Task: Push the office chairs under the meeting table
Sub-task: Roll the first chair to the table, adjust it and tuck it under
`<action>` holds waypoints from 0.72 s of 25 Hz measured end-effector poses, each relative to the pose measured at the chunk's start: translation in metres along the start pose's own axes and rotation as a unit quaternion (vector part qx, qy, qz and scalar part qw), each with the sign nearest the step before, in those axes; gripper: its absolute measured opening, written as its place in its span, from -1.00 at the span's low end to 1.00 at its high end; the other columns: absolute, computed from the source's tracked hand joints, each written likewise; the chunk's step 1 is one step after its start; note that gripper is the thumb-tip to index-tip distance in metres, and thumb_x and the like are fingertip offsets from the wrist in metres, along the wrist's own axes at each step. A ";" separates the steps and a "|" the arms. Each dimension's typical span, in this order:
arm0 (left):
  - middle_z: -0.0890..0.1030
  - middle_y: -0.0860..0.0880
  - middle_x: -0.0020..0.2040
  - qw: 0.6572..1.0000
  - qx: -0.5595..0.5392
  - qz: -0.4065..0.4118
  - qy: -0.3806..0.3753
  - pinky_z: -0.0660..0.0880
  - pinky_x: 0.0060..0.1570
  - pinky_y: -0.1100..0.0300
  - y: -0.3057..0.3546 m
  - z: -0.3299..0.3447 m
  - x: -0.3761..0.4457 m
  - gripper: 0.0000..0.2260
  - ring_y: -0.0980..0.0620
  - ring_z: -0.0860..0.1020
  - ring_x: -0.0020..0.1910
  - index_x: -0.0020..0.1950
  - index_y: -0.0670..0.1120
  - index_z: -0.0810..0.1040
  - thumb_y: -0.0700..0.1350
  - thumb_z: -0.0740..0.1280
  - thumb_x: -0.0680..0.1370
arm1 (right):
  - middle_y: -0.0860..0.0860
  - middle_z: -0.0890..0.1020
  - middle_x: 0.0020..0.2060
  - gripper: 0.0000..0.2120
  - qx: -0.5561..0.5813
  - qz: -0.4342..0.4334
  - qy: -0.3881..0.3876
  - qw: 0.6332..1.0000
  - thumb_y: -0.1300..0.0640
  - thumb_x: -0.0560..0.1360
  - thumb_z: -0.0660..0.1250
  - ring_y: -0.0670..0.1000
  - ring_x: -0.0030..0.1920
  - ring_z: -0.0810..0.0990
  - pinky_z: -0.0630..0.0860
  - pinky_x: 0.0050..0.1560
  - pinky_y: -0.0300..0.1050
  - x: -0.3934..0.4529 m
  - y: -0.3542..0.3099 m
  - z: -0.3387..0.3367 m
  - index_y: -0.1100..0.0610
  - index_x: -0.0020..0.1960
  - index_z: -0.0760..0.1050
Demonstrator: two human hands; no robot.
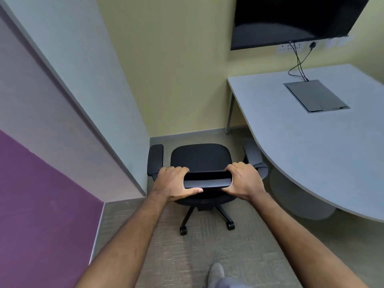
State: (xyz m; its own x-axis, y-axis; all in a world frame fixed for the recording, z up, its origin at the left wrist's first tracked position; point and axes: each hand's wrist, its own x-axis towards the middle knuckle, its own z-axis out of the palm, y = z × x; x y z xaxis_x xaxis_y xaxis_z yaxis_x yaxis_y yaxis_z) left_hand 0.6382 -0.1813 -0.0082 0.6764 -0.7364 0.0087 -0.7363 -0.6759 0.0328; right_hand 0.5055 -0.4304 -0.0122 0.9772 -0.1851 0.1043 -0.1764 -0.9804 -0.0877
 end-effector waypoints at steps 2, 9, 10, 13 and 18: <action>0.65 0.08 0.23 1.000 0.003 0.004 0.000 0.43 0.19 -0.07 -0.020 -0.001 0.024 -0.04 -0.04 0.61 0.17 0.38 0.10 0.51 0.73 -0.04 0.30 | -0.10 0.70 -0.01 -0.27 0.001 0.008 -0.002 1.000 -0.55 0.29 0.24 0.02 0.00 0.64 0.55 0.06 0.02 0.024 -0.004 0.002 -0.02 0.17 0.64; 0.66 0.08 0.22 0.998 0.020 0.061 -0.009 0.48 0.20 -0.07 -0.083 -0.005 0.101 -0.06 -0.04 0.62 0.15 0.39 0.08 0.51 0.72 0.00 0.33 | -0.09 0.69 -0.04 -0.19 0.027 0.062 0.015 0.998 -0.64 0.27 0.17 0.03 -0.02 0.64 0.56 0.05 0.04 0.093 -0.018 0.016 -0.02 0.13 0.63; 0.66 0.09 0.21 0.997 0.022 0.075 -0.011 0.49 0.19 -0.06 -0.094 -0.005 0.114 -0.07 -0.03 0.62 0.14 0.38 0.08 0.52 0.71 0.01 0.33 | -0.09 0.69 -0.07 -0.18 0.028 0.072 0.022 0.997 -0.66 0.27 0.17 0.03 -0.04 0.64 0.56 0.03 0.05 0.104 -0.022 0.019 -0.01 0.11 0.64; 0.66 0.10 0.17 0.993 0.019 0.116 -0.012 0.51 0.16 -0.04 -0.132 -0.006 0.145 -0.11 -0.01 0.62 0.11 0.34 0.09 0.53 0.70 0.03 0.34 | -0.09 0.68 -0.11 -0.24 0.021 0.105 0.038 0.994 -0.64 0.29 0.21 0.03 -0.08 0.63 0.54 0.00 0.04 0.132 -0.041 0.028 -0.01 0.05 0.63; 0.65 0.13 0.14 0.982 0.023 0.188 -0.025 0.49 0.11 0.01 -0.192 -0.012 0.201 -0.16 0.01 0.61 0.10 0.30 0.12 0.53 0.70 0.04 0.33 | -0.06 0.64 -0.19 -0.31 0.014 0.174 0.061 0.983 -0.60 0.31 0.22 0.06 -0.14 0.61 0.50 -0.07 0.03 0.180 -0.080 0.039 0.01 -0.05 0.60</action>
State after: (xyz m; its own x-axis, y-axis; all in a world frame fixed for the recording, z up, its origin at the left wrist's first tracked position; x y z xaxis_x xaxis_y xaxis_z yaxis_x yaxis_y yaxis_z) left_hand 0.9161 -0.1990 -0.0007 0.3567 -0.9334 -0.0380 -0.9342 -0.3566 -0.0090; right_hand 0.6997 -0.3831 -0.0248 0.8365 -0.5172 0.1809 -0.4924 -0.8544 -0.1660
